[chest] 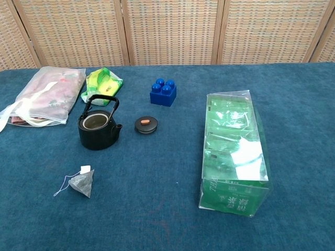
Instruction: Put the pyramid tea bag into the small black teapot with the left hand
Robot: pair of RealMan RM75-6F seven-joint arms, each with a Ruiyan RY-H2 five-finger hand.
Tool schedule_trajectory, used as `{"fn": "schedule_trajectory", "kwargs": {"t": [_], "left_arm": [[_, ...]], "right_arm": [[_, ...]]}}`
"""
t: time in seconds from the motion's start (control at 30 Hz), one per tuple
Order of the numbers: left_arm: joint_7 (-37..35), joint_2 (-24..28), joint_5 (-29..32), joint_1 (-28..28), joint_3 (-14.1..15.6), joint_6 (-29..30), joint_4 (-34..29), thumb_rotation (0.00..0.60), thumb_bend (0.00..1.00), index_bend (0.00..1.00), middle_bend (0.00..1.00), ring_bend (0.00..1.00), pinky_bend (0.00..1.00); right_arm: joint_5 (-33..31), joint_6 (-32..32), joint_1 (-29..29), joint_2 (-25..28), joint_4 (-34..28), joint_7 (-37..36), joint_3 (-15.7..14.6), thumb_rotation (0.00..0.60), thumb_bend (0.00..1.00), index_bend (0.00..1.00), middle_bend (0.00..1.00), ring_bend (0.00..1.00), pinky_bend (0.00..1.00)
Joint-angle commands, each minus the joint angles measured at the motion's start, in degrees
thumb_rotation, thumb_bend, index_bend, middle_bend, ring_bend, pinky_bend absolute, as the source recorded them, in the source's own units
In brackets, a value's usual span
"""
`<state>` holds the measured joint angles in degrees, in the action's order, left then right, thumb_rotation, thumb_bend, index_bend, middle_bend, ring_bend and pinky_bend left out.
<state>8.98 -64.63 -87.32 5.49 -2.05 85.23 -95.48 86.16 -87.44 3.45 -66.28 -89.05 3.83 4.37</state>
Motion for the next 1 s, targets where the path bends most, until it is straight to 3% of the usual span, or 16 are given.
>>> {"fn": "schedule_trajectory", "kwargs": {"t": [0.03, 0.27, 0.47, 0.63, 1.0], "left_arm": [[0.33, -0.07, -0.32, 0.63, 0.21, -0.97, -0.03, 0.600, 0.30, 0.30, 0.29, 0.24, 0.15], [1.47, 0.23, -2.03, 2.69, 0.92, -3.97, -0.84, 0.600, 0.30, 0.30, 0.38, 0.34, 0.42], [3.37, 1.57, -3.81, 5.86, 1.53, -8.60, -2.72, 0.600, 0.32, 0.30, 0.57, 0.53, 0.58], [6.49, 3.27, -3.00, 8.92, 1.74, -14.22, -5.31, 0.600, 0.54, 0.30, 0.74, 0.66, 0.67], [13.68, 3.92, 4.86, 15.63, 0.62, -26.48, -9.65, 0.600, 0.83, 0.16, 0.82, 0.72, 0.68]], "right_arm": [[-0.11, 0.05, -0.03, -0.05, 0.03, 0.05, 0.00, 0.542, 0.01, 0.12, 0.20, 0.09, 0.16], [-0.37, 0.20, -0.13, -0.02, -0.12, 0.19, -0.01, 0.536, 0.01, 0.12, 0.20, 0.09, 0.16], [-0.50, 0.07, -0.34, 0.02, -0.17, 0.20, -0.03, 0.540, 0.01, 0.12, 0.20, 0.09, 0.16], [-0.70, -0.03, -0.64, 0.03, -0.05, 0.04, -0.14, 0.538, 0.01, 0.12, 0.20, 0.09, 0.16], [-1.02, -0.58, -1.35, -0.19, 0.51, -0.76, -0.24, 0.540, 0.01, 0.12, 0.20, 0.09, 0.16]]}}
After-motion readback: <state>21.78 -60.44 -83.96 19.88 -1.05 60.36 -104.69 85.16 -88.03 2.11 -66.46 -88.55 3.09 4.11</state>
